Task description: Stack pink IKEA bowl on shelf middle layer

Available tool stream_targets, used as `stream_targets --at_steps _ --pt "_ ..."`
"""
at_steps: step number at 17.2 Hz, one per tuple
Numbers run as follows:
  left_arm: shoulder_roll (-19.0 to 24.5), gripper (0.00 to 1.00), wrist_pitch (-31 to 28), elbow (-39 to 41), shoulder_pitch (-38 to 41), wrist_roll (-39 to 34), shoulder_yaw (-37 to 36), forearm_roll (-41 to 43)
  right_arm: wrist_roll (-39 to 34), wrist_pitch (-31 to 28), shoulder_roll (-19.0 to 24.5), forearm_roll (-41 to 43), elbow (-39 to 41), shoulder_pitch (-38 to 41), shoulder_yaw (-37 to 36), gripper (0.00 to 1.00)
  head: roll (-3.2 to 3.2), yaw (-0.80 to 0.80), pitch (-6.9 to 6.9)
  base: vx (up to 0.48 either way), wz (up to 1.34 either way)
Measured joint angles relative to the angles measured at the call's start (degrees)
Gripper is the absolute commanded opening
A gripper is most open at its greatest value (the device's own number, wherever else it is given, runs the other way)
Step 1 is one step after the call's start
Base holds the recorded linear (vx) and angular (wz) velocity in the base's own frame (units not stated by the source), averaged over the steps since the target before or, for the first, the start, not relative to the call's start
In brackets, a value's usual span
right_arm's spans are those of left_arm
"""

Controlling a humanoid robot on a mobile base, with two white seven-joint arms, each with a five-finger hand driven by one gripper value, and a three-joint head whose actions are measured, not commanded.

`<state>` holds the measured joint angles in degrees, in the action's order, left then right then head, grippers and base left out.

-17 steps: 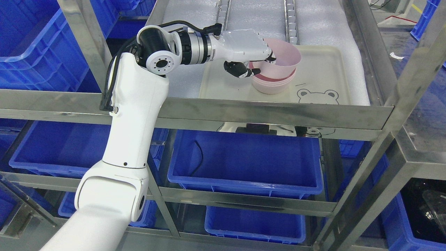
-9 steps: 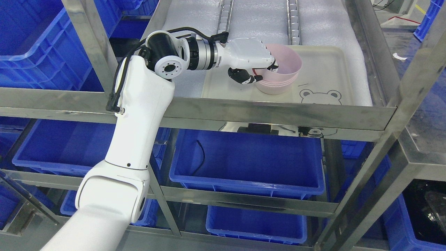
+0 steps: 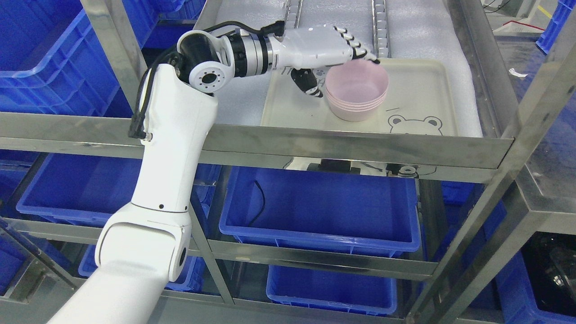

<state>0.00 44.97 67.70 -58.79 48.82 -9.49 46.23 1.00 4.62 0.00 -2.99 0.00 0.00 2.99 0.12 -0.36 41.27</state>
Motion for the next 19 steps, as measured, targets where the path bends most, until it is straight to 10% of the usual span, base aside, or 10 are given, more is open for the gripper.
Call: stream_targets --at_steps 7,19 --pt "0.0 0.95 0.0 3.92 4.64 -2.66 -3.18 -13.46 -0.26 0.0 0.0 0.0 0.0 0.0 0.0 1.0 0.0 0.0 0.0 -0.016 -0.07" --pt "0.0 0.97 0.0 12.86 38.56 -4.84 -12.82 -17.88 0.02 -0.01 0.0 0.0 0.0 -0.01 0.0 1.0 0.0 0.0 -0.01 -0.02 -0.06"
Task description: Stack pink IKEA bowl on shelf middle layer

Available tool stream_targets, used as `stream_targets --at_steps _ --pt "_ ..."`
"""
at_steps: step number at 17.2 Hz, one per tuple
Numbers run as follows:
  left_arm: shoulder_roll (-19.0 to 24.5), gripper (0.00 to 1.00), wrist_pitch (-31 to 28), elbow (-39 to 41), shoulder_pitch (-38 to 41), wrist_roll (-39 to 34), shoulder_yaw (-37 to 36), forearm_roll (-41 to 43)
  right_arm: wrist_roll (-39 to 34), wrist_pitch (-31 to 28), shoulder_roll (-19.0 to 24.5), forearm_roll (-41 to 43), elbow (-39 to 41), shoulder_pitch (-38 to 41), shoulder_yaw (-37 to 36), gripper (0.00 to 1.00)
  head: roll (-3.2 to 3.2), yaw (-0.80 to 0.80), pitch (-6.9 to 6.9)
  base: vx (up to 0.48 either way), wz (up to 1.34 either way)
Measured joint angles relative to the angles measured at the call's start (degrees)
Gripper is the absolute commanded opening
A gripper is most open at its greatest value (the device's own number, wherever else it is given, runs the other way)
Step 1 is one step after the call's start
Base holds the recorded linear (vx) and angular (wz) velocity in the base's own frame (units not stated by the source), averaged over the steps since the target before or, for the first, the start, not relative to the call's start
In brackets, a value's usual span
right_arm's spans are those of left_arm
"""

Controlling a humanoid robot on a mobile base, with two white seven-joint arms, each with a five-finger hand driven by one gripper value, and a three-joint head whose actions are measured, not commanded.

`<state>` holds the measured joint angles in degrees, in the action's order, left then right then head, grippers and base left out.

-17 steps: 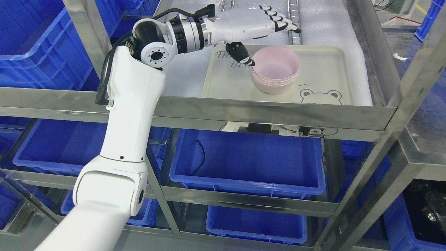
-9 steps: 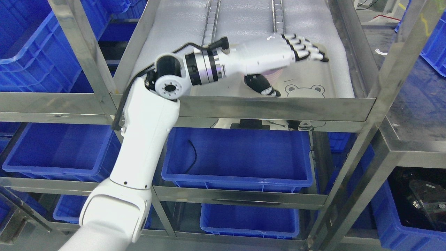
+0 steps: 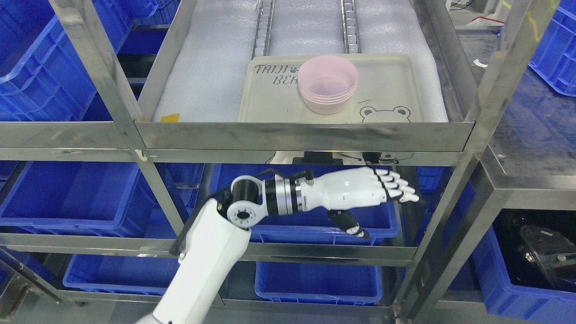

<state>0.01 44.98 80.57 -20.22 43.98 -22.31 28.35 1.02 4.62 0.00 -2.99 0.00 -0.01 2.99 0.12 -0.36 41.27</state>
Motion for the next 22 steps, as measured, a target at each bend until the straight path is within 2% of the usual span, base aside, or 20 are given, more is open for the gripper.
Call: stream_targets --at_steps 3,7,10,12,14,17,22 --pt "0.0 0.98 0.0 -0.82 9.22 -2.94 1.75 -0.8 0.03 0.0 0.0 0.0 0.0 0.01 0.0 1.0 0.0 0.0 0.0 0.009 0.03" --pt "0.0 0.98 -1.09 -2.97 20.16 -17.47 3.92 -9.22 0.05 0.0 0.0 0.0 0.0 0.0 0.0 1.0 0.0 0.0 0.0 0.015 0.05" --pt "0.0 0.99 -8.18 -3.11 24.29 -28.66 5.17 -17.94 0.05 0.0 0.0 0.0 0.0 0.0 0.0 1.0 0.0 0.0 0.0 0.018 0.07" --pt "0.0 1.0 -17.19 -1.78 26.16 -39.99 6.0 -21.99 0.05 0.0 0.0 0.0 0.0 0.0 0.0 1.0 0.0 0.0 0.0 0.008 0.06" --pt "-0.01 1.0 -23.86 0.0 26.92 -46.45 6.55 -24.44 0.05 0.0 0.0 0.0 0.0 0.0 0.0 1.0 0.0 0.0 0.0 0.002 0.02" --pt "-0.01 1.0 -28.33 2.63 27.7 -49.18 7.12 -26.24 0.05 0.0 0.0 0.0 0.0 0.01 0.0 1.0 0.0 0.0 0.0 0.0 0.0" --pt "-0.01 1.0 -30.14 6.05 28.49 -50.05 7.53 -27.57 0.06 0.0 0.0 0.0 0.0 0.01 0.0 1.0 0.0 0.0 0.0 -0.003 0.01"
